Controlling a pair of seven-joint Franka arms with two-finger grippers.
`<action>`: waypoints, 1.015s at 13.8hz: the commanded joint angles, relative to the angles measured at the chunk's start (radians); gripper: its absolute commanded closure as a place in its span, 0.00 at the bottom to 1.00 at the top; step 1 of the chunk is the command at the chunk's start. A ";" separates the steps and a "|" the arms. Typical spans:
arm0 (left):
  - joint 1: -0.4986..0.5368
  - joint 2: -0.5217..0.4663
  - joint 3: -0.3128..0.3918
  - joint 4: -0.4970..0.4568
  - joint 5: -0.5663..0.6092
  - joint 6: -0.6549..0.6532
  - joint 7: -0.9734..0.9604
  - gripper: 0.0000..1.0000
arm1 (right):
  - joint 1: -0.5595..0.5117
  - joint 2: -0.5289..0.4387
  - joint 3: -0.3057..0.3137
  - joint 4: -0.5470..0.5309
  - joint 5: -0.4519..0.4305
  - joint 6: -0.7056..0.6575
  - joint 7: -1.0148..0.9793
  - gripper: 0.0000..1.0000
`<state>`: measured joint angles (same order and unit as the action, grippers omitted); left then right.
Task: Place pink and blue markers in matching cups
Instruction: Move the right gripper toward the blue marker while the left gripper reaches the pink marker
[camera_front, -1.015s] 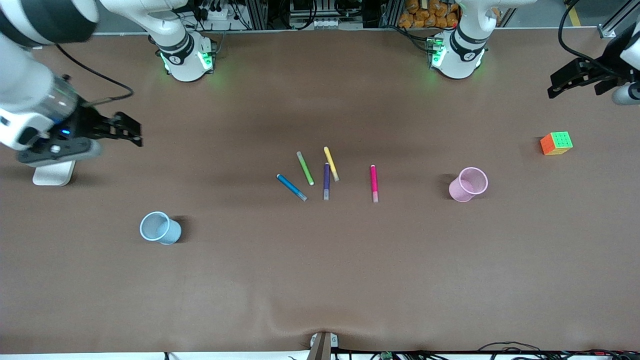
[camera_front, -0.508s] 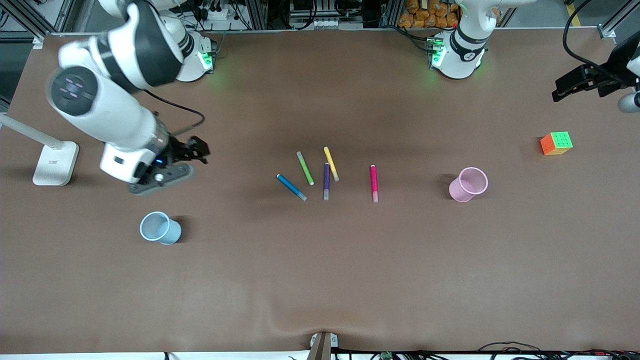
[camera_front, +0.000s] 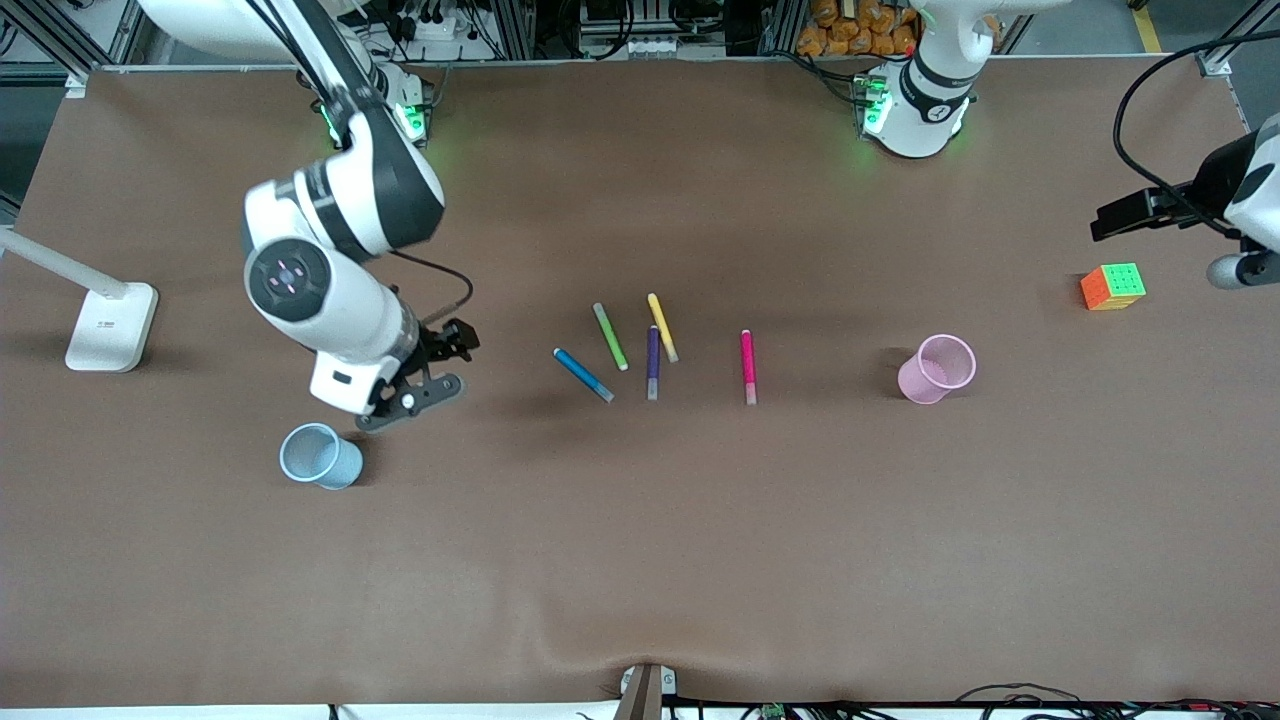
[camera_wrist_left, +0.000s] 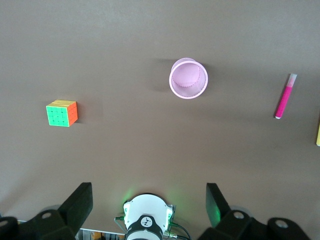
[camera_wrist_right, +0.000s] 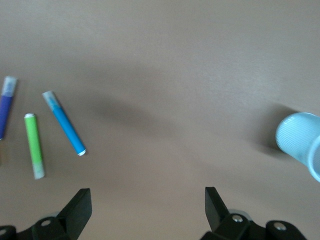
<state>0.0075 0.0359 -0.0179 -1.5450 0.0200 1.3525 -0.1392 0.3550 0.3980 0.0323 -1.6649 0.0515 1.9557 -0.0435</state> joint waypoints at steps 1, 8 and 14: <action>0.003 0.039 -0.004 0.031 0.006 -0.018 -0.011 0.00 | 0.036 0.039 -0.005 0.016 0.013 0.022 0.010 0.00; -0.020 0.093 -0.016 0.071 0.003 -0.016 -0.010 0.00 | 0.053 0.041 -0.005 0.017 0.013 0.026 0.017 0.00; -0.096 0.136 -0.020 0.086 0.005 -0.016 -0.085 0.00 | 0.055 0.042 -0.005 0.014 0.013 0.031 0.017 0.00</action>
<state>-0.0528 0.1394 -0.0368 -1.4967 0.0199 1.3528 -0.1743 0.4063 0.4458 0.0296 -1.6518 0.0548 1.9876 -0.0357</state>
